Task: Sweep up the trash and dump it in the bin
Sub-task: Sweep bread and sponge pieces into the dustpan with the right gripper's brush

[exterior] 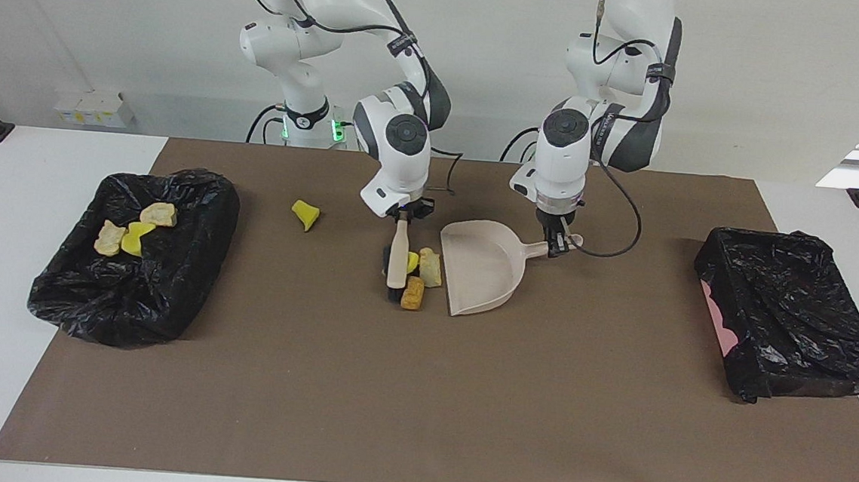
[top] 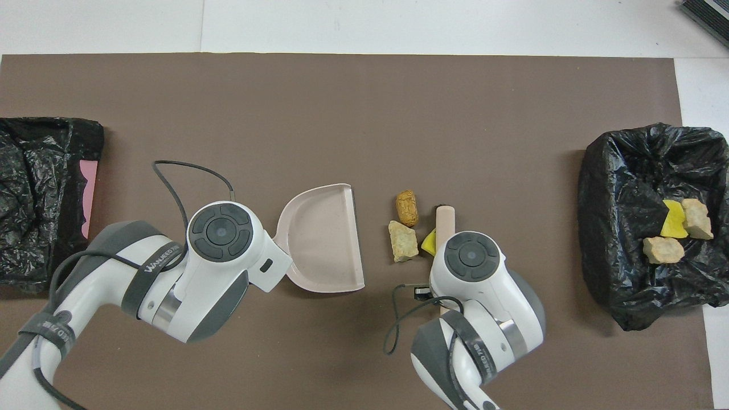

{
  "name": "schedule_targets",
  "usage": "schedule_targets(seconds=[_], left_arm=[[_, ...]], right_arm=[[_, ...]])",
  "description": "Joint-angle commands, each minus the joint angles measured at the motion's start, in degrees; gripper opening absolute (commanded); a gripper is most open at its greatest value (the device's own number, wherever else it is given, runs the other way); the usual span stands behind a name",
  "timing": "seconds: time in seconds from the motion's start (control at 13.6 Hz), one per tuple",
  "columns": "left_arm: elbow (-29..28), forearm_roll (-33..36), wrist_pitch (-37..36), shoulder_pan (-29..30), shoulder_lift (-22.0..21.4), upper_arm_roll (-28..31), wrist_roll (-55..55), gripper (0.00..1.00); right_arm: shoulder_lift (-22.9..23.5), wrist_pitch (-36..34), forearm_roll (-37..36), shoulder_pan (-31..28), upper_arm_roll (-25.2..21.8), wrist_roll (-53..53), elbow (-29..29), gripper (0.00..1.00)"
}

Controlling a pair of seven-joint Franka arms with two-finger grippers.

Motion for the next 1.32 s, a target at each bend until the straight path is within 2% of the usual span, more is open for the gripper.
schedule_targets(seconds=[0.0, 0.22, 0.37, 0.66, 0.88, 1.1, 1.25], left_arm=[[-2.62, 1.26, 1.39, -0.19, -2.02, 0.49, -0.74, 0.0], [-2.62, 1.26, 1.65, -0.1, -1.94, 0.49, -0.74, 0.0], [-2.62, 1.26, 1.74, 0.07, -1.94, 0.49, -0.66, 0.0], [-2.62, 1.26, 2.97, 0.86, -1.76, 0.49, -0.57, 0.0], [-2.62, 1.26, 3.15, 0.86, -1.76, 0.49, -0.57, 0.0], [-2.62, 1.26, 3.06, 0.95, -1.67, 0.49, -0.3, 0.0], [-2.62, 1.26, 2.97, 1.48, -1.67, 0.49, -0.39, 0.0]], right_arm=[[3.37, 3.31, 5.66, 3.19, 0.24, -3.65, 2.95, 0.0], [3.37, 3.67, 15.94, 5.91, 0.32, -10.06, 4.35, 0.0], [2.93, 2.53, 17.72, 6.01, 0.32, -10.96, 5.32, 0.0], [-0.92, -4.84, 17.03, 3.39, -0.03, -11.4, 5.59, 0.0], [-5.84, -12.65, 16.59, 0.49, -0.38, -11.05, 5.5, 0.0], [-8.93, -21.35, 12.65, -3.9, -0.47, -10.43, 5.33, 0.0], [-10.33, -27.07, 7.21, -6.02, -0.38, -10.17, 4.63, 0.0]])
